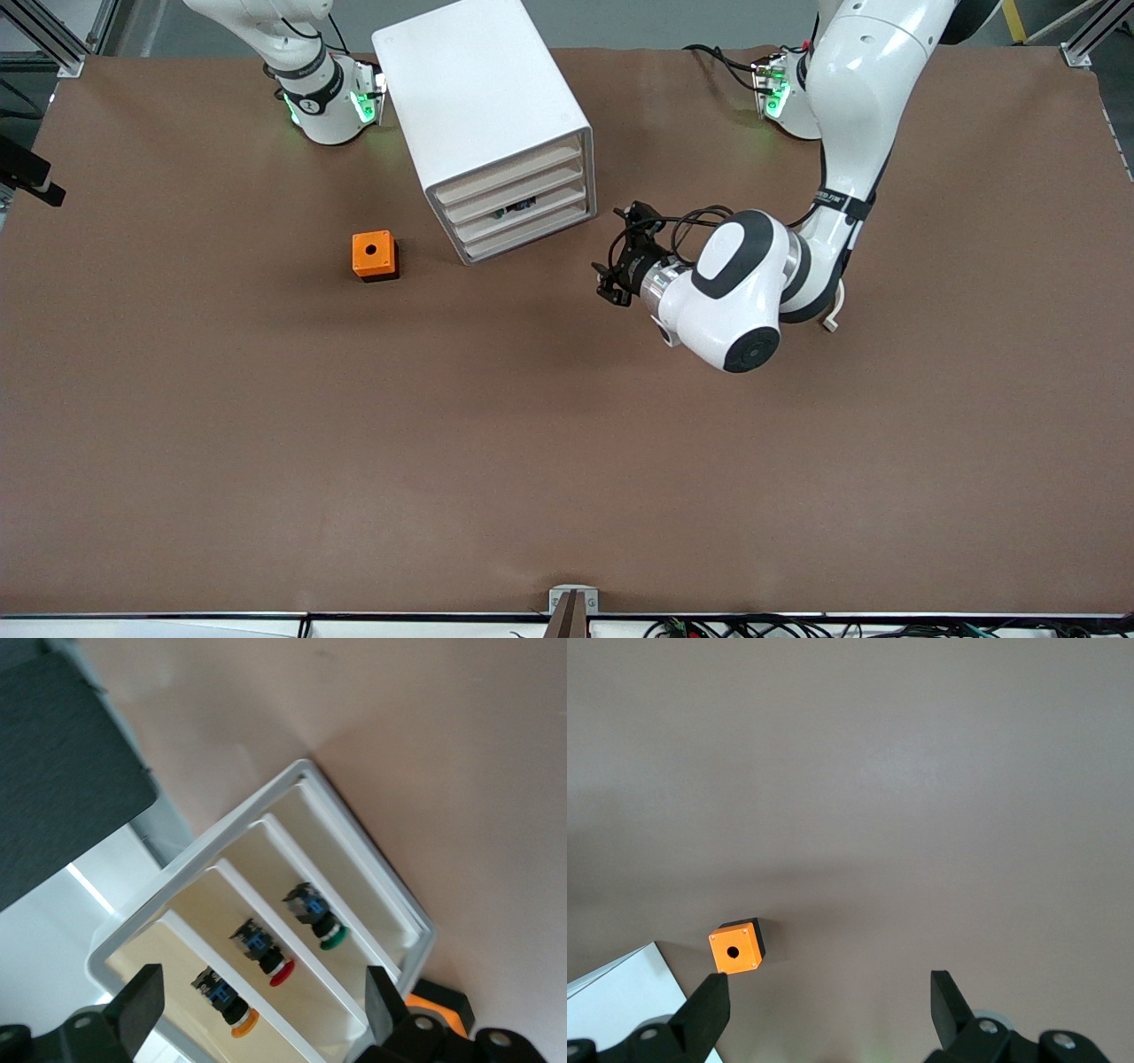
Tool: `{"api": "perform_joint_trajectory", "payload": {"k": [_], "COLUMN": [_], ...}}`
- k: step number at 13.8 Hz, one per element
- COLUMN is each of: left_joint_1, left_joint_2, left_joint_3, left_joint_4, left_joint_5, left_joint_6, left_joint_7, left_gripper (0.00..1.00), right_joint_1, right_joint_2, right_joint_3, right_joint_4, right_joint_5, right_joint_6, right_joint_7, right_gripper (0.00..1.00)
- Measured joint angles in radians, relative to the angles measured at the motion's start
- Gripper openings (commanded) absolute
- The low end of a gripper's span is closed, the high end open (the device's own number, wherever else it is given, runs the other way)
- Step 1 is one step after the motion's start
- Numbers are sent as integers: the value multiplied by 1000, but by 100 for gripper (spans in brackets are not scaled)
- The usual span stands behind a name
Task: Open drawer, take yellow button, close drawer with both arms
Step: 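Reach the left gripper to the drawer handle of the cabinet, then close the left gripper on the drawer handle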
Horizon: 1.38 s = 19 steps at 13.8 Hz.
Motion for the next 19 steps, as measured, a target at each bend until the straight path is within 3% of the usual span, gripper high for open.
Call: {"api": "perform_joint_trajectory", "payload": {"k": [10, 11, 13, 14, 16, 19], "left_joint_1": [-63, -70, -79, -84, -96, -121], "left_joint_2": [120, 124, 127, 128, 128, 134], "left_joint_3": [-2, -2, -2, -2, -2, -3], "left_joint_4": [2, 2, 2, 2, 2, 2], "left_joint_5": [-163, -176, -191, -194, -195, -219], "left_joint_6": [-104, -115, -135, -142, -152, -174], "left_joint_7": [-331, -352, -373, -378, -380, -382], "left_gripper": [100, 96, 65, 54, 46, 46], "right_joint_1": [0, 0, 0, 0, 0, 0], "right_joint_2": [0, 0, 0, 0, 0, 0], "right_joint_3": [-1, -1, -1, -1, -1, -1], "right_joint_4": [0, 0, 1, 1, 1, 1], "right_joint_5": [0, 0, 0, 0, 0, 0], "right_joint_6": [0, 0, 0, 0, 0, 0], "right_joint_7": [0, 0, 0, 0, 0, 0], "right_gripper": [100, 100, 100, 100, 100, 100]}}
